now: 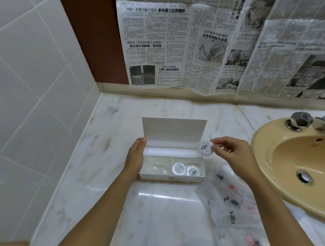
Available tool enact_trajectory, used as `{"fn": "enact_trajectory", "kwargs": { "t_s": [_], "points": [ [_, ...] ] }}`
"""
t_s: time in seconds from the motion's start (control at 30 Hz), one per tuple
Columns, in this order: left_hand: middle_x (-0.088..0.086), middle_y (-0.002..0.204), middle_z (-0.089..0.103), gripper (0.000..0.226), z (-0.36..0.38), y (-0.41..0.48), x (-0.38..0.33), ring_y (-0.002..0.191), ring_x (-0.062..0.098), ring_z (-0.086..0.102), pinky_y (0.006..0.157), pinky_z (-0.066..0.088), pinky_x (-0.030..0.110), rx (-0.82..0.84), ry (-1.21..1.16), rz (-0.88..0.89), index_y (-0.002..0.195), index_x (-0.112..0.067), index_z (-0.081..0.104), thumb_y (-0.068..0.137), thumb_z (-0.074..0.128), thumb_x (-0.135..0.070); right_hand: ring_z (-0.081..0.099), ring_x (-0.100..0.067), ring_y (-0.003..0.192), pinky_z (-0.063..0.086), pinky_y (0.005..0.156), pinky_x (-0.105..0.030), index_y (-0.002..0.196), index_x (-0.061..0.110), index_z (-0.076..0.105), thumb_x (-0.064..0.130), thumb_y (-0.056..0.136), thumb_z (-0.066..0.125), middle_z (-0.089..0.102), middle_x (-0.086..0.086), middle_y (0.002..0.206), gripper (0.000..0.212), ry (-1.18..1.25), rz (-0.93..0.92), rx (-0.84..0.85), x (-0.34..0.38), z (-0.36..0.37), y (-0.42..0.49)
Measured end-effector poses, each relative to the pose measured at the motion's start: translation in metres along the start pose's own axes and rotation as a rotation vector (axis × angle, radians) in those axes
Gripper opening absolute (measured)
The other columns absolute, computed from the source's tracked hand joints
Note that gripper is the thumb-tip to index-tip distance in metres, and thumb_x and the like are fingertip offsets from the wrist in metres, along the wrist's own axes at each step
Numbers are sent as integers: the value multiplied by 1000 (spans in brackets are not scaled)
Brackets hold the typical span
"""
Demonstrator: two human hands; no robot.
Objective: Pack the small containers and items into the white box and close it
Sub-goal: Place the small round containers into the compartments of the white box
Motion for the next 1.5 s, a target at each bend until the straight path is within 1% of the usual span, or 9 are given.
{"fn": "enact_trajectory", "kwargs": {
  "t_s": [0.13,0.37,0.5,0.7,0.8,0.97,1.1,1.2,1.5],
  "points": [
    [-21,115,59,28,-1,1,1,108,-4,53,85,34,5,0,-3,3,126,-27,57,106,38,-34,50,-6,63,43,63,-17,87,30,77,17,84,71,72,13,80,15,-167,-45,175,9,17,-5],
    [-29,108,57,21,-1,-2,-2,98,-17,50,77,34,-1,2,-18,3,118,-32,56,106,39,-32,52,1,69,43,67,-21,90,27,75,24,90,67,63,14,88,9,-531,-141,319,7,48,-13],
    [-30,108,57,20,0,-2,-1,98,-19,49,78,34,0,1,-18,8,117,-32,56,106,39,-32,54,-10,72,49,64,-32,91,24,76,25,89,68,49,9,96,9,-641,-199,263,2,60,-16],
    [-27,109,58,22,-1,-1,-1,102,-12,51,86,33,6,-6,-3,6,120,-29,56,106,40,-32,55,-5,73,48,65,-29,87,25,73,22,85,69,53,11,85,5,-502,-148,114,-3,58,-13],
    [-29,107,57,20,-1,-1,-1,99,-16,50,79,32,-2,-7,1,2,117,-29,56,106,40,-31,53,-2,69,44,64,-27,83,29,71,26,87,68,57,11,78,6,-453,-117,4,-6,44,-10],
    [-30,106,55,20,0,-2,-2,98,-13,50,84,33,5,-8,11,4,118,-30,55,107,39,-31,53,-6,67,41,63,-28,98,25,71,14,87,65,58,6,94,17,-537,-4,-149,-27,7,-7],
    [-26,108,57,21,-1,0,0,106,-2,52,91,32,13,-10,13,4,119,-30,55,106,39,-33,51,-20,101,41,72,-28,109,24,71,4,81,69,46,3,106,35,-691,136,13,-54,-19,-5],
    [-25,108,56,20,-1,0,1,109,1,50,95,31,17,-8,10,7,120,-30,53,107,38,-33,43,-23,116,44,86,-33,115,31,68,13,78,78,42,1,115,42,-789,221,144,-62,-24,-3],
    [-29,105,53,17,0,2,2,107,-1,50,96,30,18,-4,-1,10,118,-32,51,107,38,-33,41,-20,109,44,86,-33,107,33,71,30,71,83,39,4,112,38,-866,252,159,-71,-20,-2]
  ]
}}
Point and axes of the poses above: each hand's wrist, its own y-axis towards the middle knuckle, its own z-axis out of the palm, x = y × z, the point moved 2 cm from there along y, towards the middle knuckle
